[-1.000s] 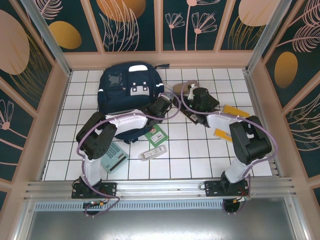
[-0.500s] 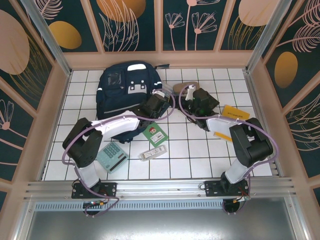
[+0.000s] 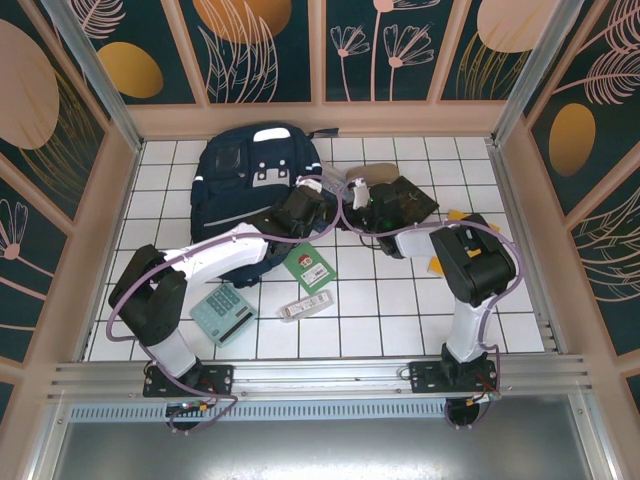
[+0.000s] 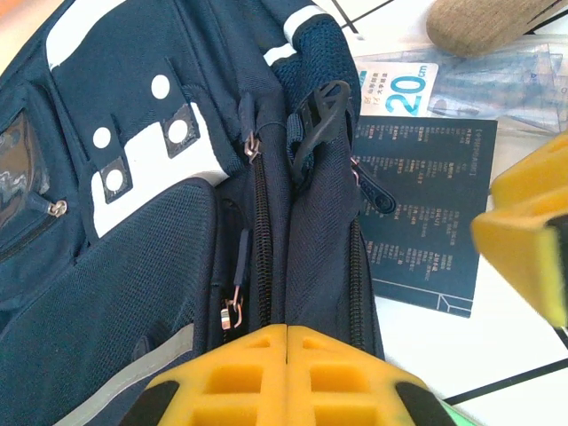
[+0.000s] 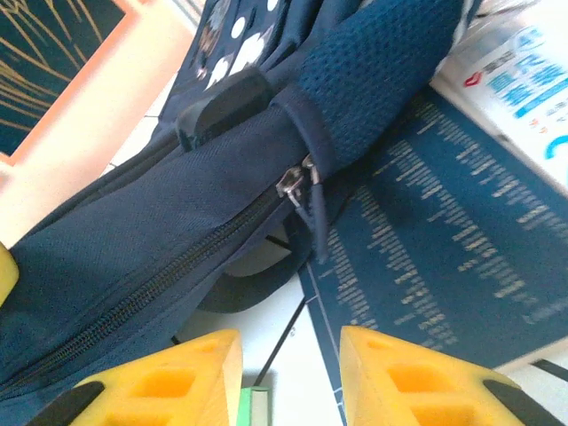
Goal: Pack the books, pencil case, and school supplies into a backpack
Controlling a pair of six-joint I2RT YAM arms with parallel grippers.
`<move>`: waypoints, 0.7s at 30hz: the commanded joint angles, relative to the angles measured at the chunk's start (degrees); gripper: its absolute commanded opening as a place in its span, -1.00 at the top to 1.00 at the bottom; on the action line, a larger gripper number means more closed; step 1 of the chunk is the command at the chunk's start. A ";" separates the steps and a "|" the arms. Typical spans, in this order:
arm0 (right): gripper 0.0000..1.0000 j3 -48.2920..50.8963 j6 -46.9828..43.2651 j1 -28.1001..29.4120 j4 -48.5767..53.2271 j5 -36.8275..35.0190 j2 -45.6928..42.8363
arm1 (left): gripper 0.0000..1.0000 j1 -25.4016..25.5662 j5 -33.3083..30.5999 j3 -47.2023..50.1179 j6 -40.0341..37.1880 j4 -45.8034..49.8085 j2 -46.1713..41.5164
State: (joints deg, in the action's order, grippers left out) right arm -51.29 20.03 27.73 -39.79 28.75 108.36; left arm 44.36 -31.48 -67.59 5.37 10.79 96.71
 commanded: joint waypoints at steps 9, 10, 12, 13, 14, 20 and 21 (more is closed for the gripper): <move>0.41 -10.88 2.14 2.07 -2.82 3.93 8.58 | 1.00 -0.10 -0.51 -1.31 0.26 -0.77 -2.82; 0.41 -11.55 1.97 2.07 -2.03 3.21 9.15 | 1.00 -0.09 -0.46 -1.36 0.24 -0.73 -2.82; 0.40 -12.72 1.49 1.90 -0.55 1.87 10.03 | 1.00 -0.13 -0.28 -1.62 0.24 -0.38 -2.90; 0.40 -12.87 1.46 1.68 -0.33 1.63 10.33 | 1.00 -0.15 -0.29 -1.74 0.32 -0.24 -3.00; 0.40 -13.03 1.42 1.59 -0.02 1.45 10.48 | 1.00 -0.10 -0.18 -1.75 0.26 -0.09 -3.09; 0.48 -12.75 -0.21 1.54 1.35 -0.13 11.25 | 1.00 -0.11 -0.24 -2.10 0.18 0.12 -3.36; 0.47 -12.54 -0.17 1.54 1.13 -0.45 11.35 | 1.00 -0.08 -0.13 -2.19 0.22 0.17 -3.37</move>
State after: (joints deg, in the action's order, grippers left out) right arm -62.87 21.28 29.56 -38.92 29.52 118.37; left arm 44.36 -30.50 -67.59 5.37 11.84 96.60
